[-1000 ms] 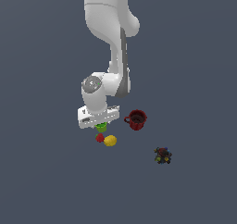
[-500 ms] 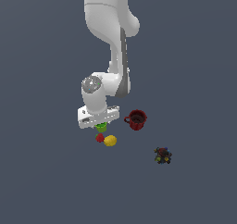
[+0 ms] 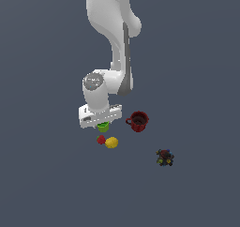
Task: Pick up a designated object from a clutter of objects.
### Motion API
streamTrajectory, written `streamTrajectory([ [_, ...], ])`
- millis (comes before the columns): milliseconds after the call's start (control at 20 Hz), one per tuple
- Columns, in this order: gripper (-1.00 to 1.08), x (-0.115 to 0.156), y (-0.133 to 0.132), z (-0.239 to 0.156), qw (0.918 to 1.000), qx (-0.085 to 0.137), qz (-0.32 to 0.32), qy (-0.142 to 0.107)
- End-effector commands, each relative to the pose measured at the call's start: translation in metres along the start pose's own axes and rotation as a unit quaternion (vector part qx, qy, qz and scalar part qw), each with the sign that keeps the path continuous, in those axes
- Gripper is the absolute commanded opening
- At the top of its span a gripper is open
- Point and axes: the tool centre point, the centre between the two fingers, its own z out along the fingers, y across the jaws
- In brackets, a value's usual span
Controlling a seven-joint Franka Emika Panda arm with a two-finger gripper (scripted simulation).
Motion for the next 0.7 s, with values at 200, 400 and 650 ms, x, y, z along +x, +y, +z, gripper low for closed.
streamTrajectory([
  [200,-1.00,-0.002,-0.010,-0.035,1.0000,0.000,0.000,0.001],
  [400,-1.00,-0.004,-0.019,-0.067,1.0000,0.000,0.000,0.001],
  [650,-1.00,-0.008,-0.033,-0.115,1.0000,-0.001,0.000,0.001],
])
